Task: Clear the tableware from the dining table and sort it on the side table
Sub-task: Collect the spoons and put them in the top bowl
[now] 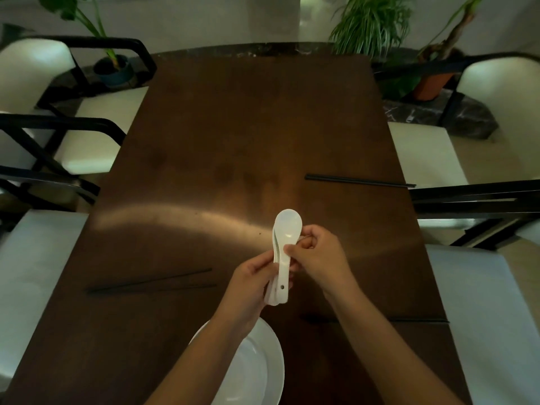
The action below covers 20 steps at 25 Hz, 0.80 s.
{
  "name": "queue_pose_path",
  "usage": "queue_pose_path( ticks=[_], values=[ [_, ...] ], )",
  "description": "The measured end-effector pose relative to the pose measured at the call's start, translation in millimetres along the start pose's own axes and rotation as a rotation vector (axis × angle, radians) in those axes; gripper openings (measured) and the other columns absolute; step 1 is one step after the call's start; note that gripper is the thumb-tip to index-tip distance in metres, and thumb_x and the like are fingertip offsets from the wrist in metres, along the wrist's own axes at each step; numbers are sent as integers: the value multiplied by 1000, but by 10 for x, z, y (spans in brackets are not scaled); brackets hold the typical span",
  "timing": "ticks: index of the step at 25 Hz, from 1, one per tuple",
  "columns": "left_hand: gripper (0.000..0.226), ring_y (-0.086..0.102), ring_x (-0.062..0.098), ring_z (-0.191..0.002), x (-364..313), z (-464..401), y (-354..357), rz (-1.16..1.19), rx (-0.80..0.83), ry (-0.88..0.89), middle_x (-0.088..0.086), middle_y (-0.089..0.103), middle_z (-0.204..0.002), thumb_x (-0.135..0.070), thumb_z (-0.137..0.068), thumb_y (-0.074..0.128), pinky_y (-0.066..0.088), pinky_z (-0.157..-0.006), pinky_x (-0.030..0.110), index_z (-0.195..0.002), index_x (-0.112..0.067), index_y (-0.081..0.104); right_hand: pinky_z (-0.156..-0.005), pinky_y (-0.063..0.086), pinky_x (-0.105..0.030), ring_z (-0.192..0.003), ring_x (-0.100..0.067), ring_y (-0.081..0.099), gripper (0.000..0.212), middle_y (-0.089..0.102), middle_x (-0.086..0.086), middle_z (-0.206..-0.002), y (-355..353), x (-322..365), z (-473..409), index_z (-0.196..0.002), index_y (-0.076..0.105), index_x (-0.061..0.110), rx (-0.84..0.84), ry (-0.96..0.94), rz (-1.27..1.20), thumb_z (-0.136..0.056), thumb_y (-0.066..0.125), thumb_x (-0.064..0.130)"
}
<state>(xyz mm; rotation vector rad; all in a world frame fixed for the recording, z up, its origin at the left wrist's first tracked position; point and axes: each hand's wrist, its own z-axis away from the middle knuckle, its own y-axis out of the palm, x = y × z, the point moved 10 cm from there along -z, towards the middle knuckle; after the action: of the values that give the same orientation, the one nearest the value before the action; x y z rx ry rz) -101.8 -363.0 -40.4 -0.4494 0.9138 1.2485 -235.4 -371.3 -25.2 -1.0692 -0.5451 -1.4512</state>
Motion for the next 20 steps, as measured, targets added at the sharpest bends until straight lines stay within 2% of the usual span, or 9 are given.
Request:
queue_pose_path(
  ticks=[2,4,8,11,13,16,20],
  values=[
    [24,70,18,-89,32,152,-8,56,13,-11,3,73,-98,-17,-93,52,55,-68,25,-113,-25,63,-54,55,-17,-65,-8,66,27,61,7,-85,-1,-7,136,-96,52,25,-48,-22,60,-79,72,20],
    [27,70,21,-89,71,285,-18,60,14,-11,8,71,-102,-15,-92,53,55,-70,28,-117,-21,61,-47,46,-9,-60,-5,62,28,57,12,-80,14,-19,263,-94,49,27,-77,-34,123,-78,72,23],
    [36,65,18,-84,153,518,-68,39,-4,-22,9,68,-99,-9,-88,57,52,-69,29,-123,-15,57,-55,45,-15,-75,-8,59,45,53,12,-83,118,-33,498,-102,40,30,-67,-69,193,-75,75,27],
    [37,63,16,-79,186,684,-115,45,51,-54,8,65,-92,-4,-89,55,51,-66,28,-124,-12,55,-57,42,-15,-79,-6,53,62,48,10,-99,84,85,595,-124,35,34,-54,-132,180,-76,74,27],
    [37,63,14,-76,166,758,-151,-3,120,-66,7,64,-89,-3,-88,55,51,-66,26,-125,-10,56,-57,49,-15,-89,-8,54,51,49,7,-112,80,200,608,-132,41,32,54,-182,90,-87,63,22],
    [29,63,12,-74,82,887,-194,-114,224,-42,5,63,-87,-5,-88,56,51,-69,25,-114,-17,63,-58,54,-14,-96,-13,61,24,61,8,-105,127,331,682,-110,62,26,198,-254,108,-91,55,13],
    [28,68,14,-77,43,970,-295,-185,214,-38,2,67,-94,-9,-85,62,53,-66,24,-105,-27,64,-53,52,-11,-85,-7,62,20,63,11,-92,139,338,768,-93,66,26,155,-268,84,-87,61,8]
  ],
)
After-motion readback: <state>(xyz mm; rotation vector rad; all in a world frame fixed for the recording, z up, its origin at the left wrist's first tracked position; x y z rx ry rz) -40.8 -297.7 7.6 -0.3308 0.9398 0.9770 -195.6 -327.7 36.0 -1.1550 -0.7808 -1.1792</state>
